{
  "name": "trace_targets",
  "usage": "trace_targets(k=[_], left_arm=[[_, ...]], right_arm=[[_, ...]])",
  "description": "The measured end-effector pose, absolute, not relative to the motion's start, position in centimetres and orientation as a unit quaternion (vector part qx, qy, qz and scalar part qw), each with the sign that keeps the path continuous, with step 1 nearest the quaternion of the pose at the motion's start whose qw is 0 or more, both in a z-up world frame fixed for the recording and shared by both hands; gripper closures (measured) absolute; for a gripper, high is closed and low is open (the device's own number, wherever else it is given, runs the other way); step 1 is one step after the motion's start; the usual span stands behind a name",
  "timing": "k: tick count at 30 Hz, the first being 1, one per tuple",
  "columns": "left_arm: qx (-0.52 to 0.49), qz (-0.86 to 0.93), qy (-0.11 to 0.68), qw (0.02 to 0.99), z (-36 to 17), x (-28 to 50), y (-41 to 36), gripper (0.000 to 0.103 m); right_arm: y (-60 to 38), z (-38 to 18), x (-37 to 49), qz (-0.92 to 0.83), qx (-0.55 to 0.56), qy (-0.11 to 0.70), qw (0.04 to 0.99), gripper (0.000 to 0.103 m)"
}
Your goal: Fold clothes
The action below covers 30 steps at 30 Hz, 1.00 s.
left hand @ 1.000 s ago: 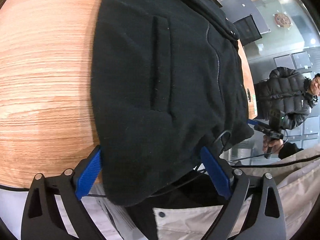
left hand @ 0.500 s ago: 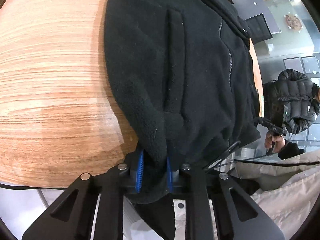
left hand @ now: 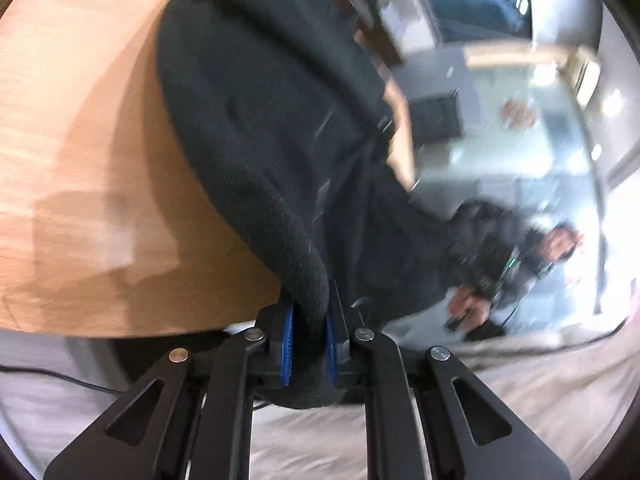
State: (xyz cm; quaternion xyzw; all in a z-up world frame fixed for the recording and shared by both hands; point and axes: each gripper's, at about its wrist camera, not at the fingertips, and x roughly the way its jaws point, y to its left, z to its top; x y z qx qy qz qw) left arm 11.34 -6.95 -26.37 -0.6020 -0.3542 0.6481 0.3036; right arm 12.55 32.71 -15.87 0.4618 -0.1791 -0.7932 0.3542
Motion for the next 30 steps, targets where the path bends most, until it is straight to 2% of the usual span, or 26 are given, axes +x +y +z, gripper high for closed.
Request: trace_targets(k=[8, 12, 16, 20, 25, 30], left_arm=[[-0.487, 0.697, -0.437, 0.292, -18.2, 7.1, -5.3, 0.092], [-0.444, 0.708, -0.480, 0.265, -17.1, 3.2, -5.9, 0.092], [-0.422, 0.715, -0.500, 0.244, -17.0, -2.4, -10.2, 0.091], [-0.421, 0.717, -0.506, 0.231, -18.5, -8.8, -10.1, 0.091], [-0.448, 0.705, -0.510, 0.206, -23.7, -16.5, -11.9, 0.091], [-0.472, 0.698, -0.503, 0.191, -28.9, -23.1, -12.5, 0.091]], right_arm=[[32.8, -9.7, 5.1, -0.822, 0.367, -0.174, 0.400, 0.095], [34.3, -8.6, 0.3, -0.831, 0.345, -0.187, 0.393, 0.095], [35.4, -9.1, -4.6, -0.837, 0.345, -0.203, 0.372, 0.095], [37.5, -11.5, -9.9, -0.844, 0.366, -0.226, 0.321, 0.095], [39.6, -16.8, -16.4, -0.842, 0.396, -0.266, 0.253, 0.095], [39.1, -20.2, -21.4, -0.845, 0.407, -0.247, 0.243, 0.095]])
